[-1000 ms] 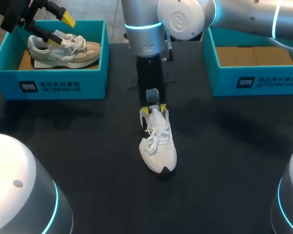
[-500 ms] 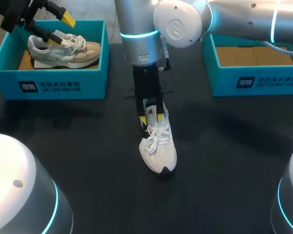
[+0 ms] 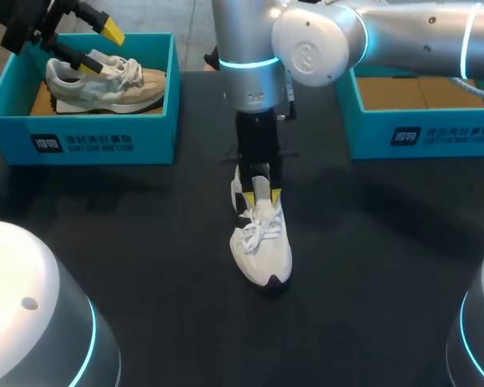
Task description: Take the shoe out of the shoebox, open the shoe tongue, remove and reinsert the insole, then place the shoe into the shoebox
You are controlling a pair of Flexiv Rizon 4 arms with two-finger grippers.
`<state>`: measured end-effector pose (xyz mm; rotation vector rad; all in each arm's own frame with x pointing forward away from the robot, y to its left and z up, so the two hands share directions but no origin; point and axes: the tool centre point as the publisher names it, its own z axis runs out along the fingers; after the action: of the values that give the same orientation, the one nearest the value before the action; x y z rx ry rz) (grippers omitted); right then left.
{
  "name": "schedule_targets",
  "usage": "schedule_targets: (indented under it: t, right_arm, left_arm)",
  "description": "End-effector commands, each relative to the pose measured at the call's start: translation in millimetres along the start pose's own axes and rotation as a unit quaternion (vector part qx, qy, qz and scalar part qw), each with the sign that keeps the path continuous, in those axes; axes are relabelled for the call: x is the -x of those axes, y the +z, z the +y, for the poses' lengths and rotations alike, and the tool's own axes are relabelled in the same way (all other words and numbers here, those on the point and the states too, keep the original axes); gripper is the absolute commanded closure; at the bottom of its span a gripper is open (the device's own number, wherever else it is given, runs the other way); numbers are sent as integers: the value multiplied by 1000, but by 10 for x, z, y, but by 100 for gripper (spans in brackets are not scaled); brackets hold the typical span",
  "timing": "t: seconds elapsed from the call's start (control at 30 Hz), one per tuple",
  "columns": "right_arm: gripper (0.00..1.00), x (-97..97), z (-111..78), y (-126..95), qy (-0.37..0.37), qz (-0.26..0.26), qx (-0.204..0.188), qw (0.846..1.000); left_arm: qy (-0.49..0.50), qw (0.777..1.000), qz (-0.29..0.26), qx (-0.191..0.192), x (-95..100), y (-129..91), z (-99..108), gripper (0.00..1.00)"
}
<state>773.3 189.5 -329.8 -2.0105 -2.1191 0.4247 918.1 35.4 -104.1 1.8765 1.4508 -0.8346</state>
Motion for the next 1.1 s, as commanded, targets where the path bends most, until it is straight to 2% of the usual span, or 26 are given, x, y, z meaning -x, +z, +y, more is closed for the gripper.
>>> schedule_targets:
  t: [0.03,0.2,0.4,0.57,0.73,0.83,0.9,0.97,1.1]
  right_arm:
    - [63,-3,-88,-100,5,-10,7,1000]
    - [62,-7,-46,-44,5,-7,6,1000]
    - [63,-58,118,17,-8,5,9,1000]
    - [62,-76,150,-48,-17,-1,12,1000]
    - [59,-40,61,-202,-18,-9,38,999]
    - [57,-6,44,-322,-56,-11,79,995]
    - [56,-7,77,-396,-104,-6,113,988]
    - [56,-22,152,-480,-182,-2,148,972]
    - [52,-81,308,-608,-311,-31,157,937]
  left_arm:
    - [0,1000,2,1,6,0,-10,0]
    - [0,1000,2,1,6,0,-10,0]
    - [0,1000,2,1,6,0,-10,0]
    - [0,1000,2,1,6,0,-10,0]
    - [0,1000,2,1,6,0,-10,0]
    - [0,1000,2,1,6,0,-10,0]
    - [0,1000,2,1,6,0,-10,0]
    - [0,1000,2,1,6,0,-10,0]
    - [0,1000,2,1,6,0,-10,0]
